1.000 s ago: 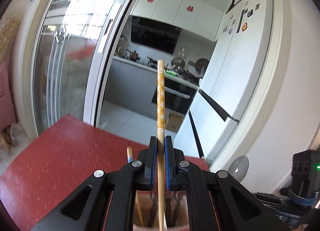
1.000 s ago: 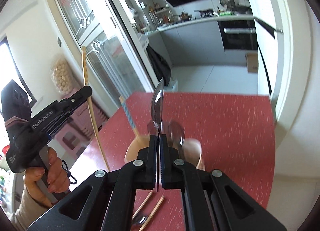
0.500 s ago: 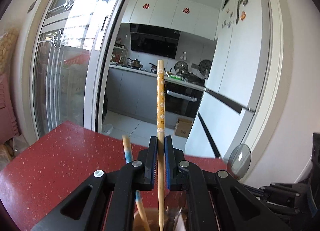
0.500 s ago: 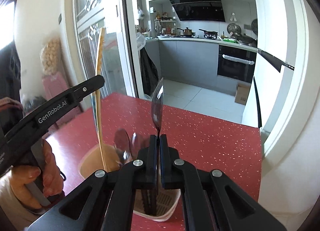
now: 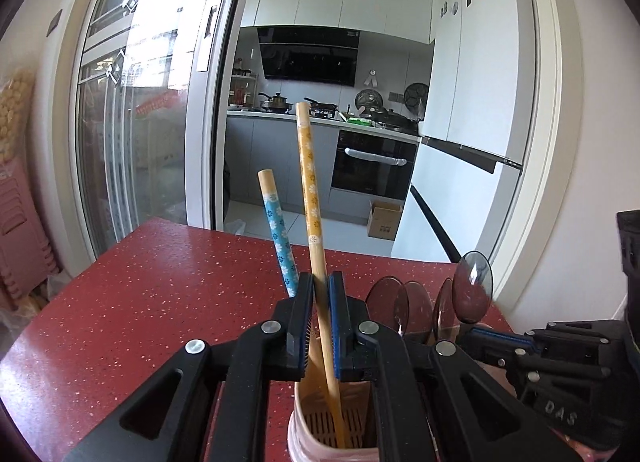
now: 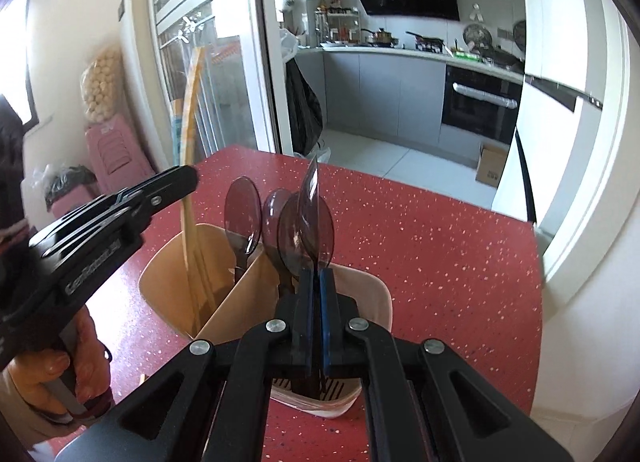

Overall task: Organize utensils
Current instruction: 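Open both tools to release the chopstick and spoon into the caddy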

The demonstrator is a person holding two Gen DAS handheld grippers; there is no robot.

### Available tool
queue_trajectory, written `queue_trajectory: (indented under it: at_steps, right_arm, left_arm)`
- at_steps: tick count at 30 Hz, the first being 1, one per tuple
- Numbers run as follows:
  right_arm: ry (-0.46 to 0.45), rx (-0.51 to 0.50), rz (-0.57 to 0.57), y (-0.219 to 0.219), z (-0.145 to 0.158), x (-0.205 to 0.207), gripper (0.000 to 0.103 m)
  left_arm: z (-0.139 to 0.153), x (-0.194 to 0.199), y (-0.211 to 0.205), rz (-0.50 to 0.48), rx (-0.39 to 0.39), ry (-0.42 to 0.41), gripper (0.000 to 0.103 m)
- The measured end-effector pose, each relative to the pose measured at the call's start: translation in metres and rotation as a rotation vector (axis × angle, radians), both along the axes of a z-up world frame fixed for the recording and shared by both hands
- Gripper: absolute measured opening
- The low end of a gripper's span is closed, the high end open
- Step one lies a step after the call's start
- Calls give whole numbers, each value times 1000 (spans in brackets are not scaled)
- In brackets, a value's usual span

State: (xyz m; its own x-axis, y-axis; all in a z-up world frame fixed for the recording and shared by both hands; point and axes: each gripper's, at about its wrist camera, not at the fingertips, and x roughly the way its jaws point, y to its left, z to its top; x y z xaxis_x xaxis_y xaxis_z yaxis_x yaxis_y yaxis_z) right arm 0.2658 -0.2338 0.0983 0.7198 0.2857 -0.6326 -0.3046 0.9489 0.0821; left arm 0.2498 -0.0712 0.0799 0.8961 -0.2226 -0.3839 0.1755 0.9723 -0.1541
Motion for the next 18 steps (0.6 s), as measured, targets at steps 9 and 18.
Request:
queue_trajectory:
  at_steps: [9,18]
  right_arm:
    - [37,76,-1,-12,4,1,27]
    - [-12,118,-21,-23,18,-18,29]
  left_arm:
    - [5,-1,4,-6,-5,32,37]
    - [10,-1,6,4,-11,29,37]
